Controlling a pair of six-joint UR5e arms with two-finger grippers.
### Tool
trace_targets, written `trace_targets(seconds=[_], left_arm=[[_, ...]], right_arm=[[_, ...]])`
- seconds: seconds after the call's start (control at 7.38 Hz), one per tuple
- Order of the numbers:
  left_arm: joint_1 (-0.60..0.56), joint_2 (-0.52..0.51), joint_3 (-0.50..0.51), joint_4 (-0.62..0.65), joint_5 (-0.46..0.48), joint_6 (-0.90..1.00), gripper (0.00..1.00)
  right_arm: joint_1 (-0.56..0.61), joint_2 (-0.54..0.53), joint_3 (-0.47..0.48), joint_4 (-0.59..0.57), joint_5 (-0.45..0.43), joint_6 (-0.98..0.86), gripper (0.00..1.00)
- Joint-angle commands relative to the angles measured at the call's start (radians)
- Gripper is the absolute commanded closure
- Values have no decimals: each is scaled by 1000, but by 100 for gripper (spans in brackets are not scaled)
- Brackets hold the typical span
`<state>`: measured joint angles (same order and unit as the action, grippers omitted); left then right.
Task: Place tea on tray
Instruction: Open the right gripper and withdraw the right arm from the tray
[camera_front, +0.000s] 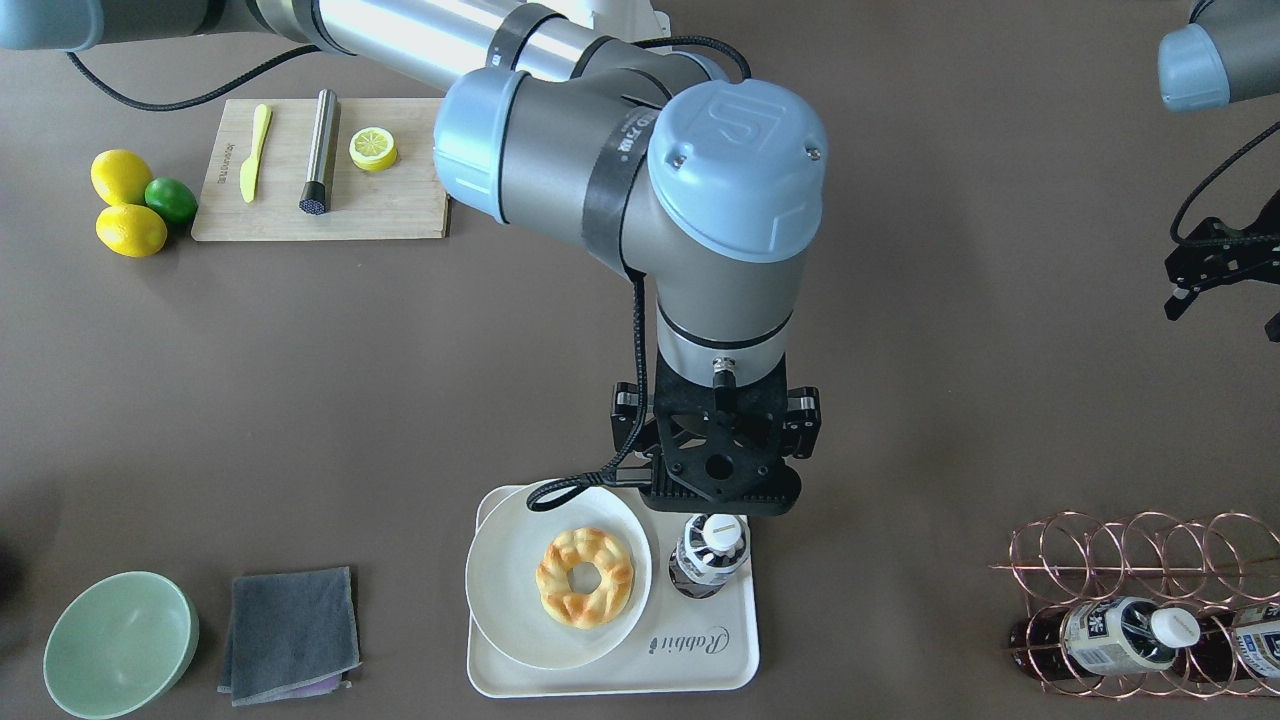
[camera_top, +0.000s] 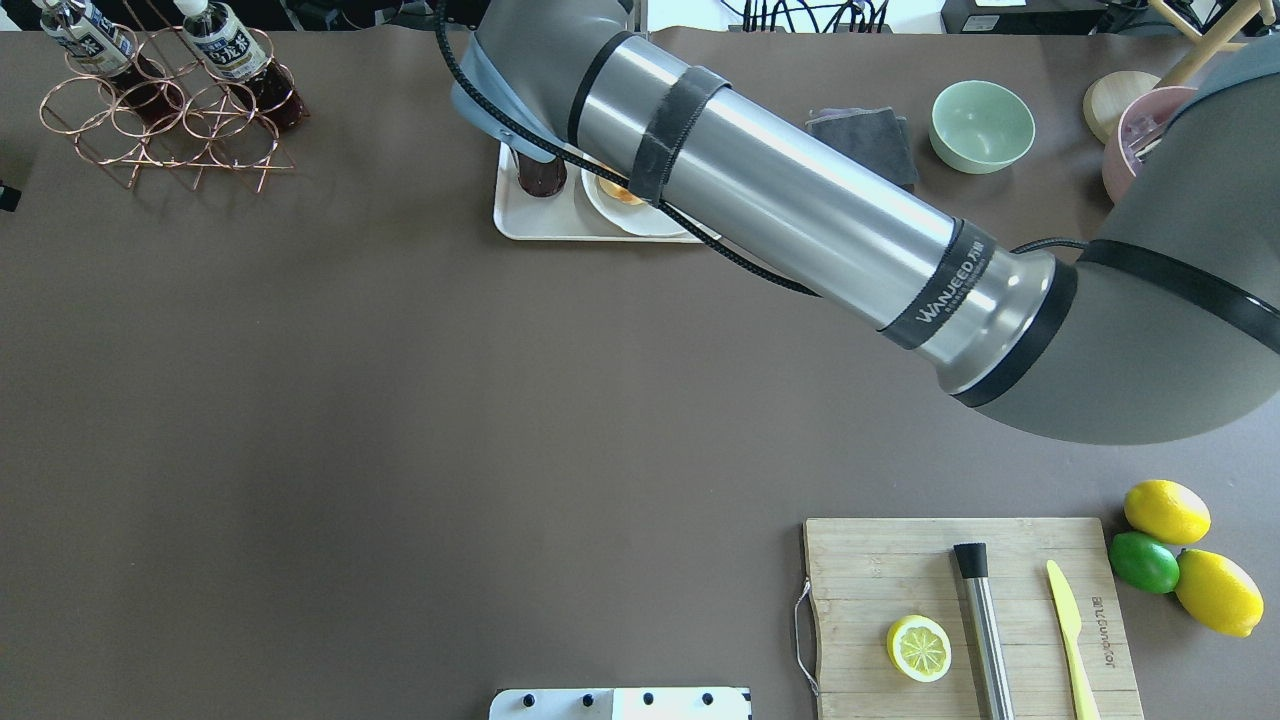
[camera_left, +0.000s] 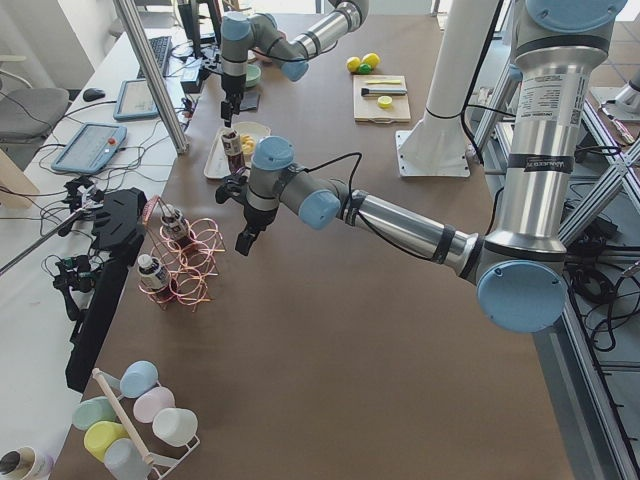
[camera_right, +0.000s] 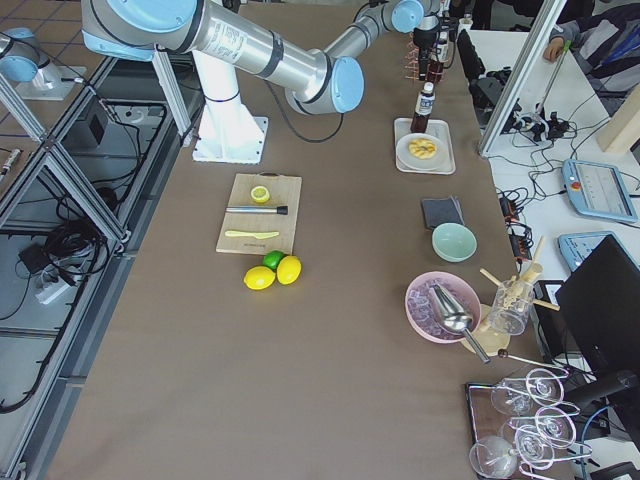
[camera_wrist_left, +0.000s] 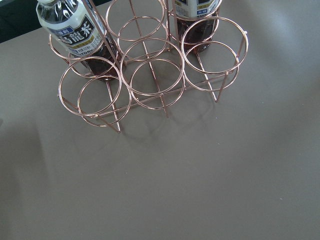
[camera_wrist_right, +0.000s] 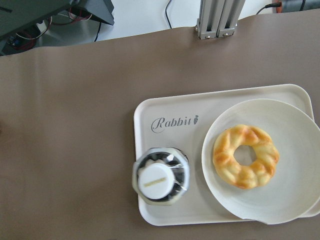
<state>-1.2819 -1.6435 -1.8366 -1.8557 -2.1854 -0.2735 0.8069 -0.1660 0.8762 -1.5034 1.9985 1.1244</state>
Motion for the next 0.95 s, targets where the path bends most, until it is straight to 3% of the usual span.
trace_targets(seconds=[0.0,0.41,0.68,0.81], left_arm=[[-118,75,-12,0,-190,28,3],[-206,232,-24,10,-276,194,4],[-208,277,-36,57,-286,191,4],[-209,298,-39,68,-295,194,4]], right_arm=[[76,-265,385,-119,108,-133,1],[197,-717,825,-207,178,-476,1],[343,-1015,978,-205,252,-779,1],[436,-1112,977,-208,272,-986,1]])
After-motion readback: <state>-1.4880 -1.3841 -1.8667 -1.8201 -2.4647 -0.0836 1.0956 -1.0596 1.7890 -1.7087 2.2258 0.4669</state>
